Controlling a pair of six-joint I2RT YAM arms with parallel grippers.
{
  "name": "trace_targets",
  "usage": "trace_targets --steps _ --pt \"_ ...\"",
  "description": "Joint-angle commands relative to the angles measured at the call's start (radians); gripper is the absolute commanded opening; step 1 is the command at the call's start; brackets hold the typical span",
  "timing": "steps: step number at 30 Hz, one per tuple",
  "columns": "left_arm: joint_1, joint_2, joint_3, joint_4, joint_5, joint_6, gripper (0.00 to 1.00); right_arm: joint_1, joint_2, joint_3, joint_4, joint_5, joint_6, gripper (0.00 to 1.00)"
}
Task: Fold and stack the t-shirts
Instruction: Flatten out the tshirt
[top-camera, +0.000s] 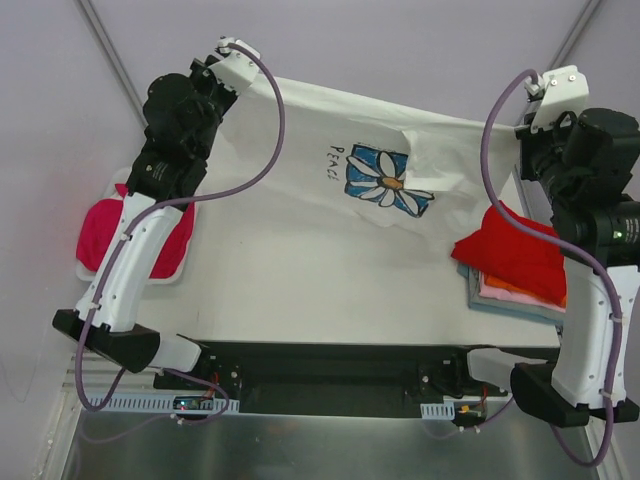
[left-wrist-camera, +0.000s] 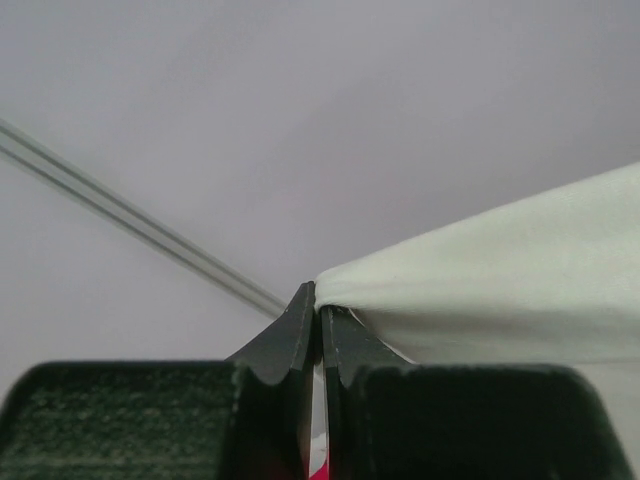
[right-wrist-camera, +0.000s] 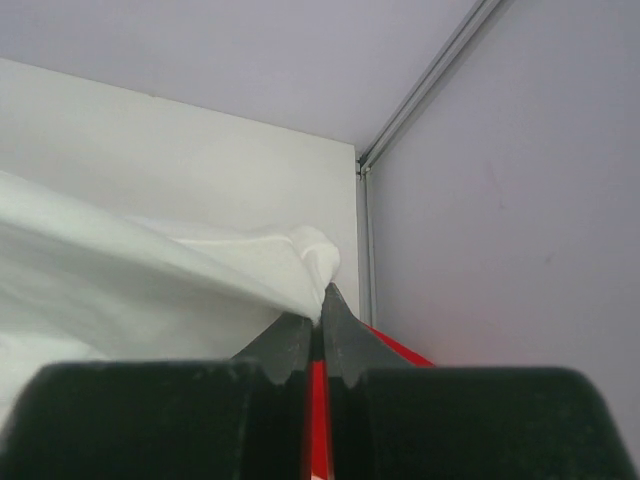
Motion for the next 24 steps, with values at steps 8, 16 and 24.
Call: trace_targets --steps 8,16,24 --pt "0.013 -0.051 -0.024 0.042 -0.003 -0.019 0.00 -0.015 -0.022 -0.027 0.126 0.055 -0.006 0.01" --pt "0.009 -0.067 -0.029 0.046 -0.013 -0.007 0.00 -0.015 -0.048 0.013 0.125 0.029 0.018 0.02" --pt "-0.075 -0.325 -0.165 0.046 -0.049 0.016 0.00 -0.016 -0.207 0.010 0.045 -0.016 0.003 0.02"
